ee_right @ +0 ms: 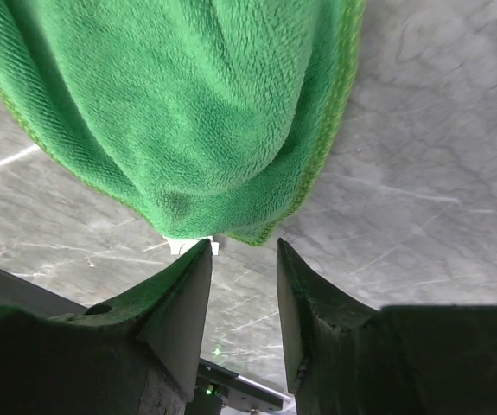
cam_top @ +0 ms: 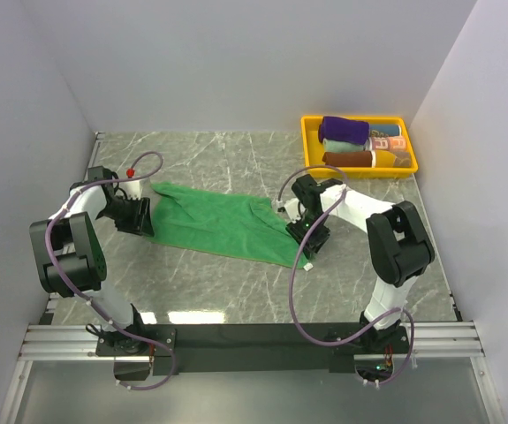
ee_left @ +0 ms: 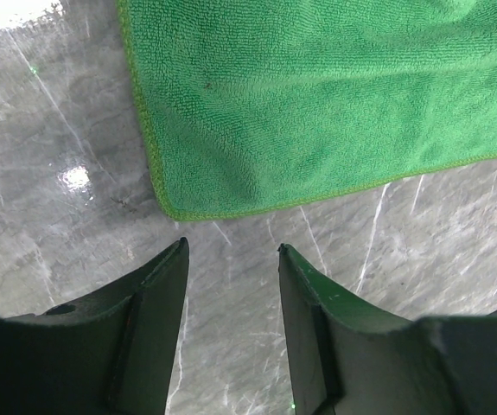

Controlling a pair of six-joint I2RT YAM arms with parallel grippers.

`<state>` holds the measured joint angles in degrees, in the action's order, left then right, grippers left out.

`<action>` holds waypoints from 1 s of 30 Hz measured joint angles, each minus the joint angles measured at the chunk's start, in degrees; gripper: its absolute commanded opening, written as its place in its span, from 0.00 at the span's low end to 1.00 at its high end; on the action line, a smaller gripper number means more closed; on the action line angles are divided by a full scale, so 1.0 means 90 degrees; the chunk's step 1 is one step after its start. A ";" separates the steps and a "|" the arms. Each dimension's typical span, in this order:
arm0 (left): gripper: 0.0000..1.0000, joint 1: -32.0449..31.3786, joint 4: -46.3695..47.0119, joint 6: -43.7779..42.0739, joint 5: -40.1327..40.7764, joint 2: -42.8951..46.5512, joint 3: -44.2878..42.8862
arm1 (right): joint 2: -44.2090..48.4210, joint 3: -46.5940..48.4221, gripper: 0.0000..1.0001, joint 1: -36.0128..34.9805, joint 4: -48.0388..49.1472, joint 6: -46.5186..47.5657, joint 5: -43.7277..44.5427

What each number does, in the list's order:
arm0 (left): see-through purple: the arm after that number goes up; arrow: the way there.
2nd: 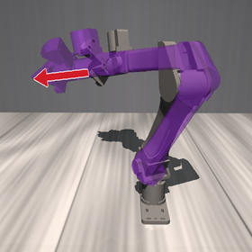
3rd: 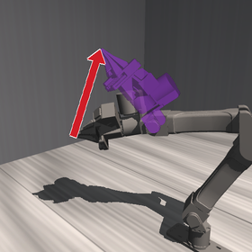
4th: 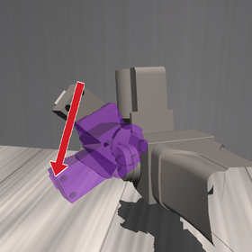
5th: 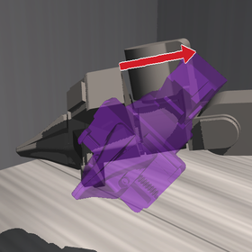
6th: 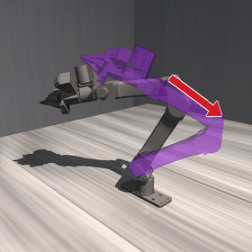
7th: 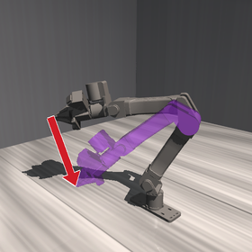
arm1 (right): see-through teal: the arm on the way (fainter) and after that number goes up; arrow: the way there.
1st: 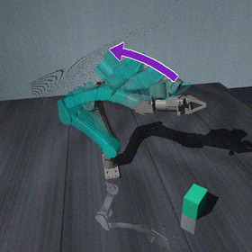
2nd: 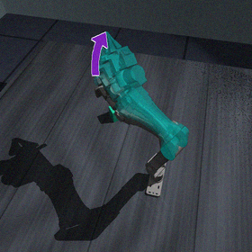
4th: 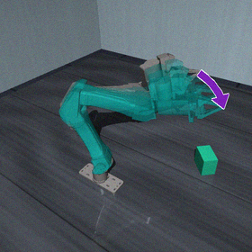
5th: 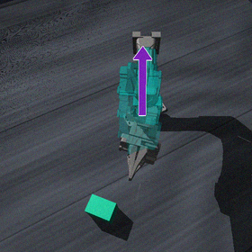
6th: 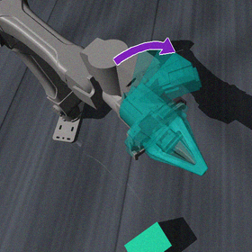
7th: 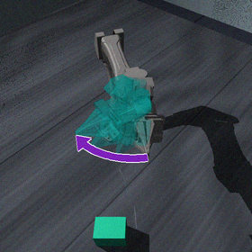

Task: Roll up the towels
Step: Flatten the towel

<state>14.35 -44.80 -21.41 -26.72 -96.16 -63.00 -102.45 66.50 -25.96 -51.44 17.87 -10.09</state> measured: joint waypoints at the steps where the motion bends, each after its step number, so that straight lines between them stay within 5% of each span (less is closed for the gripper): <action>1: 0.51 0.0000 0.0000 0.0002 -0.0005 0.0000 0.0000 | 0.0000 0.0049 0.43 0.0000 -0.0017 0.0002 -0.0010; 19: 0.57 0.0000 0.0051 0.0024 -0.0022 0.0002 0.0000 | -0.0143 -0.0189 0.34 -0.0019 0.0282 -0.0250 0.0440; 20: 0.57 0.0000 0.0073 0.0034 -0.0022 0.0002 0.0002 | -0.0143 -0.0202 0.33 -0.0029 0.0301 -0.0299 0.0483; 24: 0.57 0.0000 0.0199 0.0117 -0.0017 0.0015 0.0063 | -0.0121 -0.0274 0.00 -0.0100 0.0393 -0.0461 0.0627; 30: 0.56 0.0000 0.0350 0.0138 -0.0022 0.0087 0.0270 | -0.0015 -0.0381 0.00 -0.0197 0.0493 -0.0578 0.0750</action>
<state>14.35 -41.65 -20.16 -26.92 -95.37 -60.58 -102.59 63.07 -27.73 -47.00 12.67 -3.33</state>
